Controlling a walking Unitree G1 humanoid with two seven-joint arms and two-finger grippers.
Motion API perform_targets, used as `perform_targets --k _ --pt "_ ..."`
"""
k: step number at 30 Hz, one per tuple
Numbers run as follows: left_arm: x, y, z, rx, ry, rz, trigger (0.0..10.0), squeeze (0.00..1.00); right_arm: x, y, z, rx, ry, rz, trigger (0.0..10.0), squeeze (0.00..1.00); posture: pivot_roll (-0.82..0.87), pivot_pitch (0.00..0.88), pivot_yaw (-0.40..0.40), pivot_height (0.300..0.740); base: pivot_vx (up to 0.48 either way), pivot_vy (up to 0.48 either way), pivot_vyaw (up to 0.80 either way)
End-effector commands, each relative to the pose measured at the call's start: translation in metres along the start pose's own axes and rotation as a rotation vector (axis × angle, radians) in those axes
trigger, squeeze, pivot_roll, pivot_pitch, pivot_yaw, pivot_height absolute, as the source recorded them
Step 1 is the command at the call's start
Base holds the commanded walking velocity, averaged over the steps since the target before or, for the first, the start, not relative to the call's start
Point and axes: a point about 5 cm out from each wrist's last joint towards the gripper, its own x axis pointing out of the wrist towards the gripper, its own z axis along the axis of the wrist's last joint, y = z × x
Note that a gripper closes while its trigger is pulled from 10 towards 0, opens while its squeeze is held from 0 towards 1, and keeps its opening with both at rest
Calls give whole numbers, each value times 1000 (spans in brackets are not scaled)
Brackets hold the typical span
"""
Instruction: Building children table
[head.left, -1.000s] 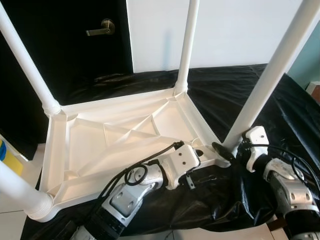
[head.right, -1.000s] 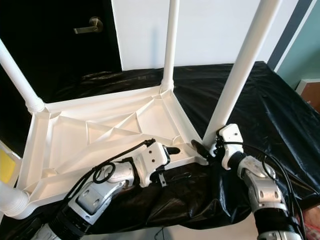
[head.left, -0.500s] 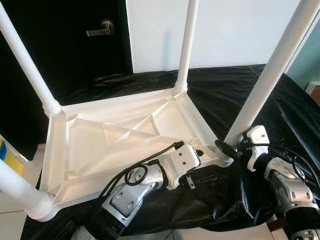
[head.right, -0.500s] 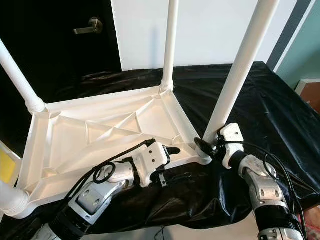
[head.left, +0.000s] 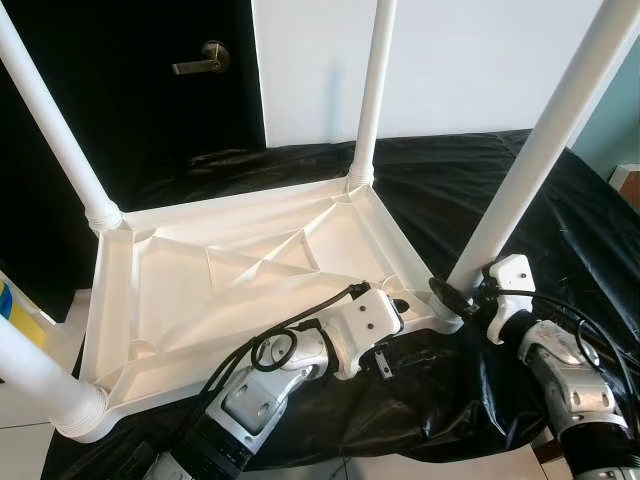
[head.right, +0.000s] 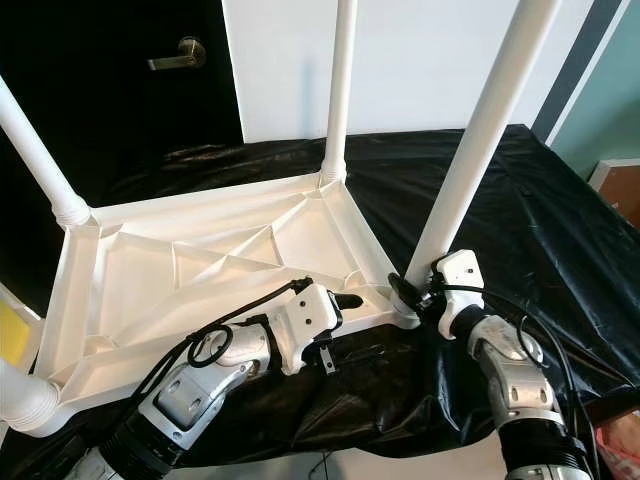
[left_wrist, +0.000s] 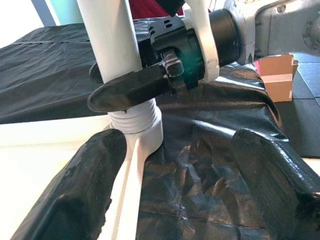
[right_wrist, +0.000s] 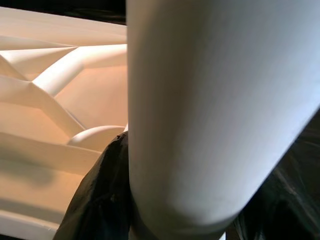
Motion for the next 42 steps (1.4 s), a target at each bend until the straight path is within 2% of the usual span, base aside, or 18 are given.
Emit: perform_targets --k 1,3,5,7,10,14,17,18,23,24,28,31,42 --pt "0 -1 -3 -3 12 -33 10000 0 -5 2 -15 -23 82 -63 10000 0 -69 0 -10 740 0 0 0" --pt "0 -1 -3 -4 13 -32 10000 0 -4 6 -15 9 78 -94 10000 0 -65 0 -10 740 0 0 0" --pt "-1 -1 -3 -4 15 -30 10000 0 -3 9 -16 99 73 -199 10000 0 -62 0 -10 740 0 0 0" --pt "-1 -1 -3 -4 15 -30 10000 0 -3 9 -16 99 73 -199 10000 0 -62 0 -10 740 0 0 0" --pt "-2 -1 -4 -3 17 -29 10000 0 -3 12 -16 154 79 -317 10000 0 -61 0 -12 740 0 0 0" --pt "-2 -1 -4 -4 18 -29 10000 0 -2 15 -17 168 84 -363 10000 0 -60 0 -16 740 0 0 0" --pt "-1 -3 -4 -7 17 -30 10000 0 0 31 -20 209 99 -487 10000 0 -58 0 -24 740 0 0 0" --pt "-1 -3 -4 -7 17 -30 10000 0 0 31 -20 209 99 -487 10000 0 -58 0 -24 740 0 0 0" --pt "0 -4 -5 -7 17 -31 10000 0 2 44 -22 240 139 -665 10000 0 -57 0 -29 740 0 0 0" --pt "0 -4 -5 -7 17 -31 10000 0 2 44 -22 240 139 -665 10000 0 -57 0 -29 740 0 0 0" --pt "1 -4 -5 -10 14 -30 10000 0 0 52 -28 358 195 -823 10000 0 -55 0 -33 740 0 0 0" --pt "1 -5 -5 -11 15 -30 10000 0 3 57 -26 362 189 -793 10000 0 -55 0 -36 740 0 0 0" --pt "2 -4 -5 -13 14 -30 10000 0 3 56 -23 344 190 -818 10000 0 -57 0 -39 740 0 0 0"
